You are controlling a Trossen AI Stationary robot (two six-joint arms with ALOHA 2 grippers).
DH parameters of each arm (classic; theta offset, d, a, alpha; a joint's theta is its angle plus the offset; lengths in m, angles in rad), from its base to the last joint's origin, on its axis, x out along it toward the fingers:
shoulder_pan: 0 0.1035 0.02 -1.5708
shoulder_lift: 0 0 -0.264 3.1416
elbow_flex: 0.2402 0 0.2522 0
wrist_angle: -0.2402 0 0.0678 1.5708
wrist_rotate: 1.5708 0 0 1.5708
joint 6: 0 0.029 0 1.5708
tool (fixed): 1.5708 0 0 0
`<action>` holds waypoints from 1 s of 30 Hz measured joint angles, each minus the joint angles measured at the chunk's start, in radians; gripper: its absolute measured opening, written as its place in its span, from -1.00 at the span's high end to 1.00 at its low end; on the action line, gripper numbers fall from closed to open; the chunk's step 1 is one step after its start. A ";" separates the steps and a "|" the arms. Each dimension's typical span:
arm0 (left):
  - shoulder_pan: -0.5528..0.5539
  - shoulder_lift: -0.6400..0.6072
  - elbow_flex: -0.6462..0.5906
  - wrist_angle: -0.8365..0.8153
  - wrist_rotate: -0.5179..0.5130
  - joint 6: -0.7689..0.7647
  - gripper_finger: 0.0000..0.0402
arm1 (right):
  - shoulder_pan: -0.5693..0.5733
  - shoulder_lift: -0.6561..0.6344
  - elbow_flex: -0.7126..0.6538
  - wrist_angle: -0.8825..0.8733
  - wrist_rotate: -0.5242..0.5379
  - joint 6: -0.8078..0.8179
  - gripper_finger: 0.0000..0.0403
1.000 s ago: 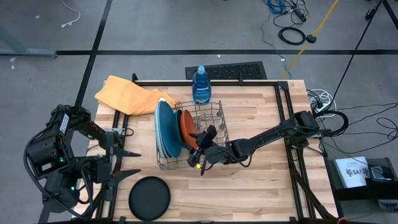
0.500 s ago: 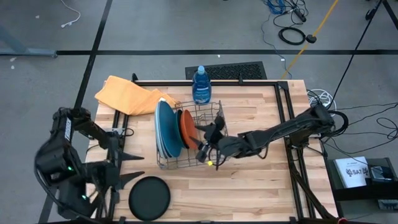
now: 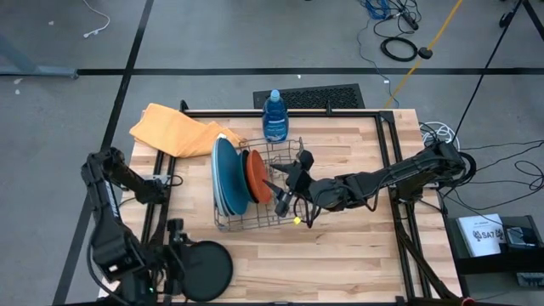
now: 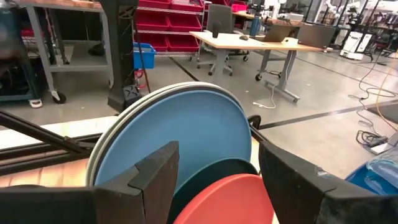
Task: Sort dishes
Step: Put the black plate in the dish rack
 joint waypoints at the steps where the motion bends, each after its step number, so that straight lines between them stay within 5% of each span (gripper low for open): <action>1: 0.004 0.000 -0.024 0.053 0.043 -0.002 -0.02 | 0.000 0.000 0.000 -0.002 -0.001 0.000 -0.07; 4: 0.013 0.002 -0.082 0.207 0.144 0.032 -0.02 | 0.001 0.000 0.000 -0.017 -0.002 0.000 -0.07; 12: 0.057 0.015 -0.213 0.574 0.217 0.098 -0.02 | 0.013 0.010 0.000 -0.056 -0.009 -0.017 -0.07; 24: 0.125 0.225 -0.234 0.604 0.591 -0.079 -0.02 | 0.035 0.010 0.000 -0.088 -0.005 0.005 -0.07; 30: 0.132 0.325 -0.235 0.623 0.641 -0.089 -0.02 | 0.042 0.010 0.000 -0.084 -0.002 0.008 -0.07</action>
